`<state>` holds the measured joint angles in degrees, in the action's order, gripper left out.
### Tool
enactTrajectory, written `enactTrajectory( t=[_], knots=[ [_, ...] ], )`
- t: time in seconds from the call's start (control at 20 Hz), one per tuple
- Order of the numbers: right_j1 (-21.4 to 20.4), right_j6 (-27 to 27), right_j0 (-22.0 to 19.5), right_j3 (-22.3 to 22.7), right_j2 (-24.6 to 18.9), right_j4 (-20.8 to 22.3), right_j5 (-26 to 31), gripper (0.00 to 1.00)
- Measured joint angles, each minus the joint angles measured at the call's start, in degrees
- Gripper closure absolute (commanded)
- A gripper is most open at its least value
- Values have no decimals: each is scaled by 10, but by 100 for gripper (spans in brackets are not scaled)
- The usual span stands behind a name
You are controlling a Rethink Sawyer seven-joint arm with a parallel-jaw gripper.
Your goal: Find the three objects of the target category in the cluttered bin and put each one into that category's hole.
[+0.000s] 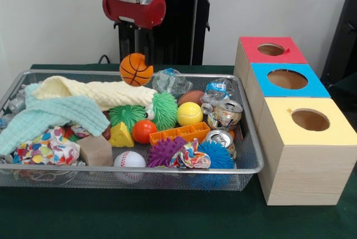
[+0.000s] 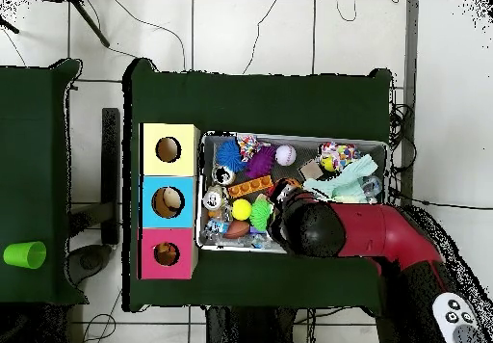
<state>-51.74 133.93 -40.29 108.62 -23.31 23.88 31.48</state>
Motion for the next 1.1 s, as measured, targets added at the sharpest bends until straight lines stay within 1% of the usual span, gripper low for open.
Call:
enactTrajectory(
  t=[0.45, 0.85, 0.9, 1.1],
  knots=[
    [14, 0, -33, 0, -3, 0, 0, 0],
    [15, 0, -35, 0, -6, 0, 0, 0],
    [17, 0, -35, -2, -9, 0, 0, 100],
    [18, 0, -34, -3, -9, 0, 0, 100]
  ],
)
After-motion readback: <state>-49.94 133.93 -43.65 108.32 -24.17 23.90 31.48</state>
